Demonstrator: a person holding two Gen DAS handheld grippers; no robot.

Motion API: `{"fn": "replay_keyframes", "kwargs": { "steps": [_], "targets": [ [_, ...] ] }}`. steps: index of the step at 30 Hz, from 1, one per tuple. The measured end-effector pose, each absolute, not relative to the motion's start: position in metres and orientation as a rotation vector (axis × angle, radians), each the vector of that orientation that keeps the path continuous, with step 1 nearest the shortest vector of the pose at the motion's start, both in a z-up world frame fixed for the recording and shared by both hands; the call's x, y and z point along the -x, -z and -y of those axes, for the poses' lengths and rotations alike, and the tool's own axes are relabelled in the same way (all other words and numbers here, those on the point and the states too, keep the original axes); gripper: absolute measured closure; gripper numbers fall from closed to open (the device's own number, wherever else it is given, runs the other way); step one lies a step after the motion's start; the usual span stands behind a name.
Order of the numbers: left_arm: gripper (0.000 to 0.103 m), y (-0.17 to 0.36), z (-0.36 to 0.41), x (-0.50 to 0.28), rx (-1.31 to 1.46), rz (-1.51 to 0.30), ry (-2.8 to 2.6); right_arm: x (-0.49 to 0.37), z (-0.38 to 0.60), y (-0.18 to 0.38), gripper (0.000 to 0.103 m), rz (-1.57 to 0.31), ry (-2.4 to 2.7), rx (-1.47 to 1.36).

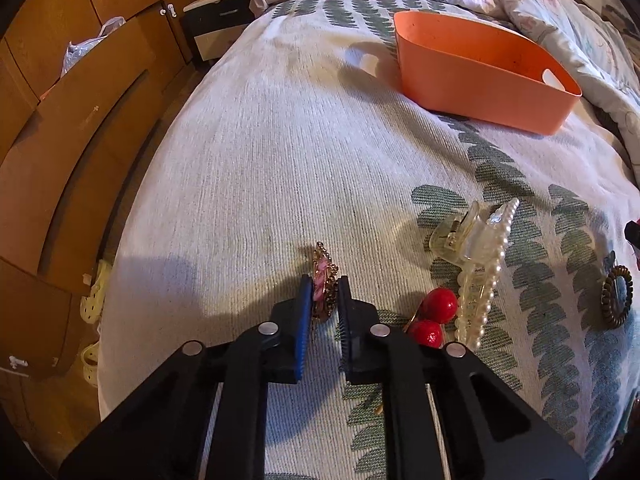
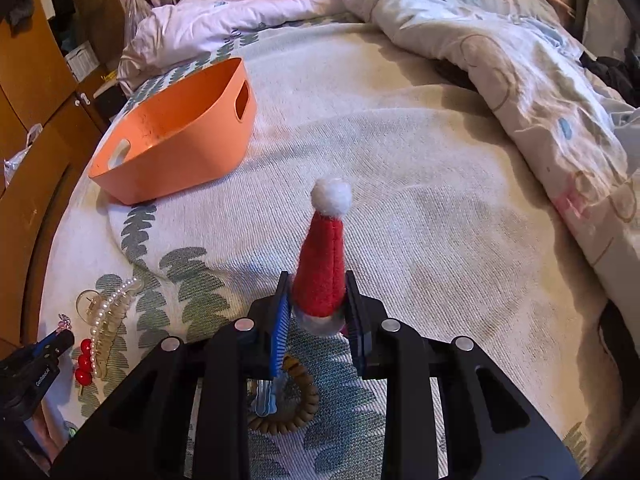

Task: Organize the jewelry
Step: 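Close left tool on the pink brooch while right closes on the Santa hat, then lift and carry the brooch with left tool while right carries the Santa hat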

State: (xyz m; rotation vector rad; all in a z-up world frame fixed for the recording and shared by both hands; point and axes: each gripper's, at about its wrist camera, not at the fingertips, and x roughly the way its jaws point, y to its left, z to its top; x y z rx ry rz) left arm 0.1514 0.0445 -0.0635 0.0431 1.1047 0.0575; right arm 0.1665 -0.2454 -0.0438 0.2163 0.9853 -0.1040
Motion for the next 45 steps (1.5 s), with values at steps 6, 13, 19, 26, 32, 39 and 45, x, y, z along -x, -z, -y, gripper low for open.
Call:
{"fn": "replay_keyframes", "kwargs": {
  "steps": [6, 13, 19, 26, 32, 39, 45],
  "targets": [
    [0.090, 0.054, -0.045, -0.145, -0.036, -1.083, -0.050, -0.157, 0.248, 0.032, 0.077, -0.968, 0.107, -0.237],
    [0.090, 0.031, -0.045, -0.129, -0.019, -1.048, -0.036, -0.129, 0.252, 0.008, 0.077, -0.929, 0.085, -0.301],
    [0.090, 0.004, -0.037, -0.097, -0.014, -1.008, -0.002, -0.089, 0.251, -0.015, 0.077, -0.895, 0.058, -0.331],
    [0.090, -0.017, -0.021, -0.043, -0.065, -0.943, 0.032, -0.019, 0.231, -0.036, 0.077, -0.854, -0.001, -0.327],
    [0.090, -0.009, -0.012, 0.005, -0.076, -0.938, 0.068, 0.048, 0.221, -0.023, 0.077, -0.865, -0.024, -0.336],
    [0.090, 0.008, -0.018, 0.067, -0.035, -0.939, 0.079, 0.095, 0.210, 0.005, 0.077, -0.918, -0.035, -0.324],
    [0.090, 0.023, -0.011, 0.099, -0.033, -0.938, 0.075, 0.116, 0.202, 0.017, 0.077, -0.935, -0.013, -0.289]
  ]
}}
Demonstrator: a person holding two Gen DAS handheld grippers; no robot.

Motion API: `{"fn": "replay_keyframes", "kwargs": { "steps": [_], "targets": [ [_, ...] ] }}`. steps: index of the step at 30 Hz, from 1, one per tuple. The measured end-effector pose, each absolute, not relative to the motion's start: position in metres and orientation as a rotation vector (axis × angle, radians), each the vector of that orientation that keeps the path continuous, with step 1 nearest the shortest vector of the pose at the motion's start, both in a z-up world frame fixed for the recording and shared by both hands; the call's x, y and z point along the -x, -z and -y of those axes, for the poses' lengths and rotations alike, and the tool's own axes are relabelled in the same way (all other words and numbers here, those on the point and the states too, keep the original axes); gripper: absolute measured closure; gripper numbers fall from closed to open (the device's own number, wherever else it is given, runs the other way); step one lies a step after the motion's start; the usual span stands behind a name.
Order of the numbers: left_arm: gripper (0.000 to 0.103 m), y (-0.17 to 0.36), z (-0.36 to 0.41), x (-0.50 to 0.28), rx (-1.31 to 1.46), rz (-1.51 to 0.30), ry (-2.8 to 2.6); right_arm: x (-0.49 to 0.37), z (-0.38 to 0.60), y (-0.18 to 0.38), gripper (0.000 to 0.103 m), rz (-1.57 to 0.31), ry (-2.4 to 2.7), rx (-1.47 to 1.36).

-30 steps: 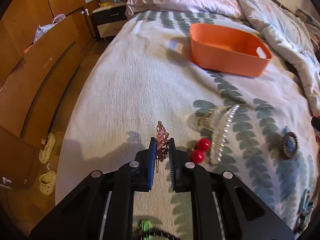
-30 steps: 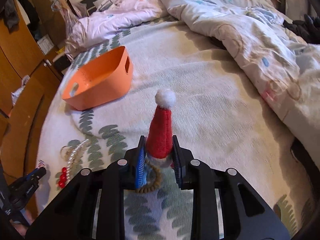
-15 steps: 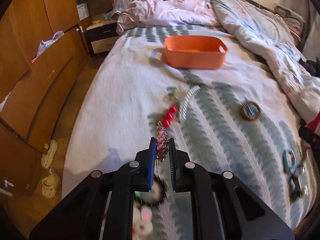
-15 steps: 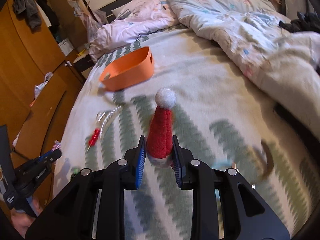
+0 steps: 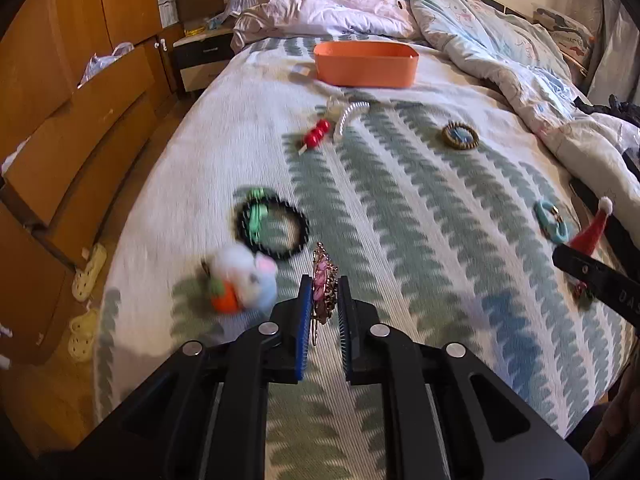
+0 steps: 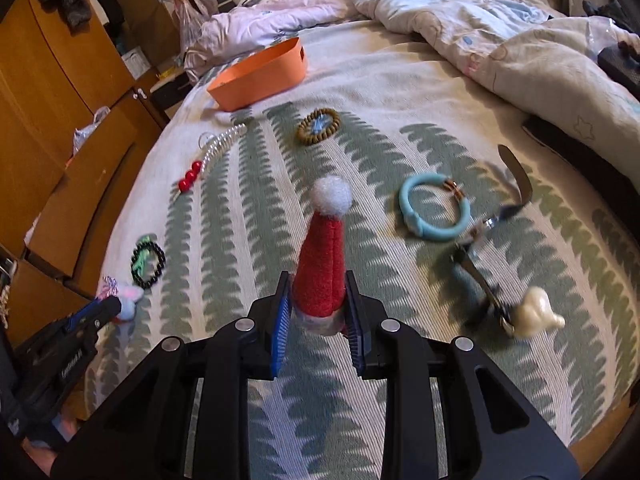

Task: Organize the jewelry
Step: 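Lift and carry the brooch with left tool while right carries the Santa hat, then open left tool releasing the brooch beside the bunny while right releases the hat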

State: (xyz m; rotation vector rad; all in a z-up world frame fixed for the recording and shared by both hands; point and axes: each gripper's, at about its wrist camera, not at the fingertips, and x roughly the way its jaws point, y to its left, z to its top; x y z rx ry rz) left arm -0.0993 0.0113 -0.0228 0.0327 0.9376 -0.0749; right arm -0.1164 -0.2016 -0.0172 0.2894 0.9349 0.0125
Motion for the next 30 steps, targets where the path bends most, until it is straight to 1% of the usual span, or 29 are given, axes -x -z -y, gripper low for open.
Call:
{"fn": "replay_keyframes", "kwargs": {
  "steps": [4, 8, 14, 24, 26, 30],
  "targets": [
    [0.090, 0.037, -0.008, 0.107, -0.046, -0.950, 0.041, 0.119, 0.200, 0.023, 0.077, -0.946, 0.005, -0.261],
    [0.090, 0.040, -0.001, 0.109, -0.105, -0.910, -0.010, 0.119, 0.200, 0.024, 0.077, -0.943, 0.013, -0.244],
    [0.090, 0.046, -0.003, 0.106, -0.099, -0.926, -0.017, 0.115, 0.199, 0.029, 0.077, -0.953, 0.021, -0.212],
    [0.089, 0.046, 0.000, 0.109, -0.109, -0.922, -0.019, 0.114, 0.193, 0.034, 0.075, -0.965, 0.026, -0.178],
    [0.087, 0.043, 0.000, 0.110, -0.110, -0.912, -0.020, 0.114, 0.193, 0.033, 0.075, -0.961, 0.026, -0.171],
    [0.087, 0.040, -0.001, 0.110, -0.106, -0.901, -0.026, 0.114, 0.193, 0.033, 0.074, -0.959, 0.031, -0.158]
  ]
}}
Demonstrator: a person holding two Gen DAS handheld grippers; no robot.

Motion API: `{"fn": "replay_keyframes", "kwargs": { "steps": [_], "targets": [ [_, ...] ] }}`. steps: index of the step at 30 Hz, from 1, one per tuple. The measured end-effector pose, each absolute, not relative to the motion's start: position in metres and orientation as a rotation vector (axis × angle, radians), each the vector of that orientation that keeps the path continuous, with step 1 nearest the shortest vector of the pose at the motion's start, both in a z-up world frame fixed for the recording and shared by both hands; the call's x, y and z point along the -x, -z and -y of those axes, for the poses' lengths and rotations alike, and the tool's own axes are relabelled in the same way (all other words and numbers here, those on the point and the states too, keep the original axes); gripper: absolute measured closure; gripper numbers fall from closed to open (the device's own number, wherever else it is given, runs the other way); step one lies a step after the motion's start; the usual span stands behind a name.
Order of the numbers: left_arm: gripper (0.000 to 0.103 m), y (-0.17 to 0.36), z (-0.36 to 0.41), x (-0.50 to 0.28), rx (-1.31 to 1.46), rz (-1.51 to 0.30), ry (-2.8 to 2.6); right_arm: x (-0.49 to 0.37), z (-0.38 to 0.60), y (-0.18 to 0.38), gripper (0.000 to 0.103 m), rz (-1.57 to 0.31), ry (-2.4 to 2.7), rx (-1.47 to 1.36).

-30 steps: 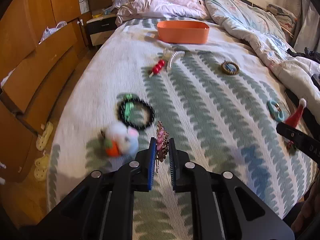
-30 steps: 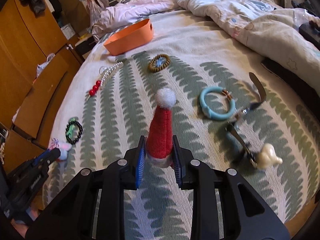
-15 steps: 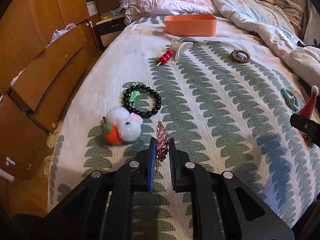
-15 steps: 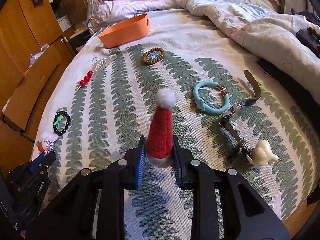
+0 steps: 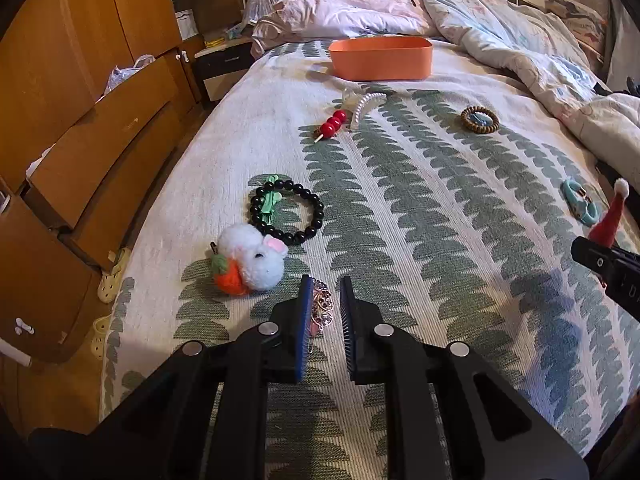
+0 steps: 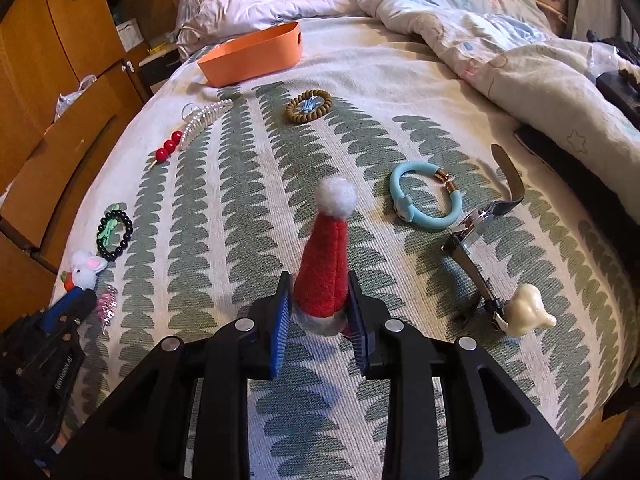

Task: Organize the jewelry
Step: 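Open left tool releasing the brooch beside the bunny while right releases the hat, then move open left tool to the red cherry clip while right approaches the wooden bead bracelet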

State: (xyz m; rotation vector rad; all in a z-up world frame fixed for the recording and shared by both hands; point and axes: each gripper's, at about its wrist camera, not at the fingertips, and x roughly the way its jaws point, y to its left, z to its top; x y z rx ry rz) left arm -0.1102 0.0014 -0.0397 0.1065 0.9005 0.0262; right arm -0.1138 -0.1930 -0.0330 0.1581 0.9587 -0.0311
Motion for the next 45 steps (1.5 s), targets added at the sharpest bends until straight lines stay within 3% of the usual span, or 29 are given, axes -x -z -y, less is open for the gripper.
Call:
{"fn": "replay_keyframes", "kwargs": {
  "steps": [6, 8, 11, 14, 28, 45],
  "targets": [
    [0.086, 0.038, -0.002, 0.109, -0.102, -0.901, -0.027, 0.115, 0.194, 0.029, 0.072, -0.943, 0.018, -0.163],
    [0.080, 0.036, -0.004, 0.109, -0.098, -0.897, -0.032, 0.116, 0.195, 0.026, 0.070, -0.929, 0.013, -0.168],
    [0.071, 0.032, -0.007, 0.109, -0.091, -0.882, -0.041, 0.119, 0.195, 0.020, 0.061, -0.899, 0.003, -0.172],
    [0.068, 0.027, -0.010, 0.110, -0.084, -0.866, -0.050, 0.122, 0.194, 0.013, 0.049, -0.864, 0.016, -0.150],
    [0.061, 0.008, -0.025, 0.107, -0.048, -0.810, -0.080, 0.137, 0.212, -0.021, 0.049, -0.663, -0.001, -0.239],
    [0.054, -0.011, -0.032, 0.114, -0.026, -0.743, -0.075, 0.134, 0.231, -0.028, 0.049, -0.637, 0.024, -0.298]
  ]
}}
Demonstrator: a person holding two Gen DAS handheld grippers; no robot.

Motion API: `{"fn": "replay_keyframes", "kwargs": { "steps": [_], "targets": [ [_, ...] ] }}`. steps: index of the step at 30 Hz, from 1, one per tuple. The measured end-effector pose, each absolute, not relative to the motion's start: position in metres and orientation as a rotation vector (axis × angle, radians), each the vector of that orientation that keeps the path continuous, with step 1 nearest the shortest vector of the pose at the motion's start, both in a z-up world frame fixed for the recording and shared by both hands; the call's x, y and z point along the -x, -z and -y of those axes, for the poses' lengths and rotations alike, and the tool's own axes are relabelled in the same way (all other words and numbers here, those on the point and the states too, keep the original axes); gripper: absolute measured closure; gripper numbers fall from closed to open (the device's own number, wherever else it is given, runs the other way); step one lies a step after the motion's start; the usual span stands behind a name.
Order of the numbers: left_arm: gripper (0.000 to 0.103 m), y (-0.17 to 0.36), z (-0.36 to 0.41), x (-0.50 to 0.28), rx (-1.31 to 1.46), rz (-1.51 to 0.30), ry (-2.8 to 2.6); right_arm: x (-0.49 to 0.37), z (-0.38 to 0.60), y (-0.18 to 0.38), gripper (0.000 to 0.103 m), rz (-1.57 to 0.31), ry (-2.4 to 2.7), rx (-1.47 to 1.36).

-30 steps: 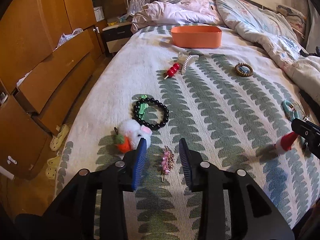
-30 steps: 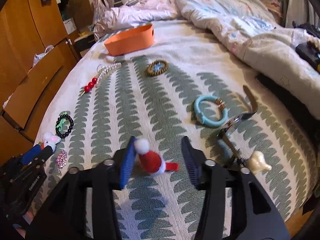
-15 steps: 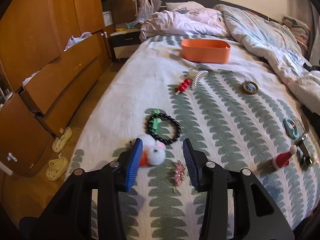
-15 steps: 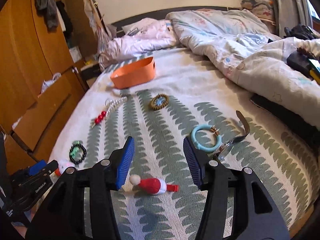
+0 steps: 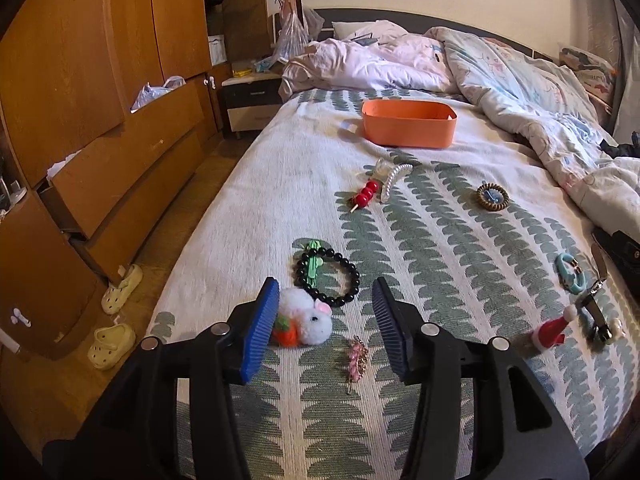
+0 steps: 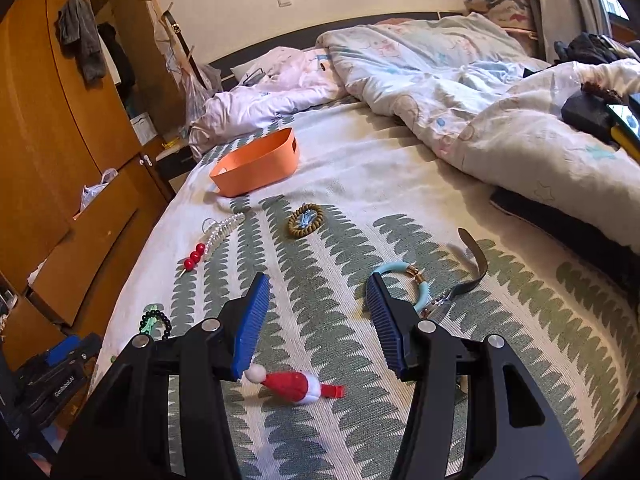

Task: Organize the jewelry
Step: 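Move open left tool to the red cherry clip while right approaches the wooden bead bracelet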

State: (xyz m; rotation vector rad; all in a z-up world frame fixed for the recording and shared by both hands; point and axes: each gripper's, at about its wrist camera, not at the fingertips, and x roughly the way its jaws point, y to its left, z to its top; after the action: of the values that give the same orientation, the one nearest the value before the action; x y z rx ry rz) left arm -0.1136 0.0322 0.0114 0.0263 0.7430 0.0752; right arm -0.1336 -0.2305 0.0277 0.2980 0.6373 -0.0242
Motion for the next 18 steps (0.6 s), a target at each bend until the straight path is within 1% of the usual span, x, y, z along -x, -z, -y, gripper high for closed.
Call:
{"fn": "replay_keyframes", "kwargs": {
  "steps": [13, 15, 16, 18],
  "targets": [
    [0.054, -0.016, -0.034, 0.108, -0.030, -0.743, -0.069, 0.113, 0.220, -0.031, 0.049, -0.677, -0.010, -0.285],
    [0.049, -0.019, -0.035, 0.100, -0.030, -0.752, -0.065, 0.101, 0.215, -0.033, 0.049, -0.702, -0.034, -0.283],
    [0.044, -0.022, -0.037, 0.094, -0.026, -0.759, -0.061, 0.091, 0.212, -0.034, 0.049, -0.720, -0.039, -0.275],
    [0.041, -0.030, -0.044, 0.079, -0.014, -0.771, -0.056, 0.072, 0.209, -0.035, 0.049, -0.741, -0.045, -0.263]
  ]
}}
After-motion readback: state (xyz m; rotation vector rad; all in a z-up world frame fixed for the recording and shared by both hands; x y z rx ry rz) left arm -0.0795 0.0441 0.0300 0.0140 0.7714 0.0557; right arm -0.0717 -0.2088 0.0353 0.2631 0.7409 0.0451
